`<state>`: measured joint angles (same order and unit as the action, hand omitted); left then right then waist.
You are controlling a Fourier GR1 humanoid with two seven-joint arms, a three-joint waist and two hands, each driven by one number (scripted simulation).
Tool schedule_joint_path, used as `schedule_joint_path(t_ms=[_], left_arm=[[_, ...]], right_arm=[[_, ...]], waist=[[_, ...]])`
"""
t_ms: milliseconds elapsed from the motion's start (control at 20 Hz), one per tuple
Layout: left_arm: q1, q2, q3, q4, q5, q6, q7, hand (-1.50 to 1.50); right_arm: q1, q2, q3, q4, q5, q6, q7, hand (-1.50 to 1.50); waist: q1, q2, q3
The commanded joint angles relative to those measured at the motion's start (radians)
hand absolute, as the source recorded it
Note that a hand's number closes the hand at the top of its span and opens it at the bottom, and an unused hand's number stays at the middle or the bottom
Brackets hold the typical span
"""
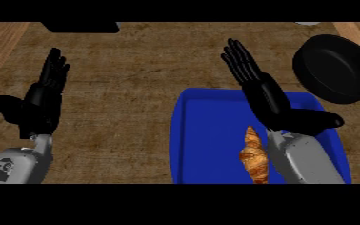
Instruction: Pick the croissant from the tray and place it in the pot
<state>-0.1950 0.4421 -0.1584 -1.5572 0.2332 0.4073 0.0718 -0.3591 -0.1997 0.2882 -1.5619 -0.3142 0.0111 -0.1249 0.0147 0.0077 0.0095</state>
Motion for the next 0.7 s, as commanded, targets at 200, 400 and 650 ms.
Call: schedule_joint_path(t_ms=[200, 400, 650], left_arm=[[-0.058, -0.011, 0.048, -0.038, 0.043, -0.055, -0.061, 0.0], [-0.046, -0.055, 0.035, -0.035, 0.084, -0.086, -0.081, 0.0], [-0.05, -0.076, 0.035, 0.015, 0.096, -0.115, -0.092, 0.0]], right_arm=[[-0.145, -0.298, -0.131, 0.108, -0.277, 0.527, 0.085, 1.5], [-0.154, -0.5, -0.16, 0.212, 0.132, 0.417, -0.056, -1.5], [-0.046, -0.615, -0.156, 0.268, 0.251, 0.625, -0.548, -1.5]], waist=[[0.002, 0.0, -0.009], [-0.001, 0.009, -0.009], [-0.013, 0.003, -0.006]])
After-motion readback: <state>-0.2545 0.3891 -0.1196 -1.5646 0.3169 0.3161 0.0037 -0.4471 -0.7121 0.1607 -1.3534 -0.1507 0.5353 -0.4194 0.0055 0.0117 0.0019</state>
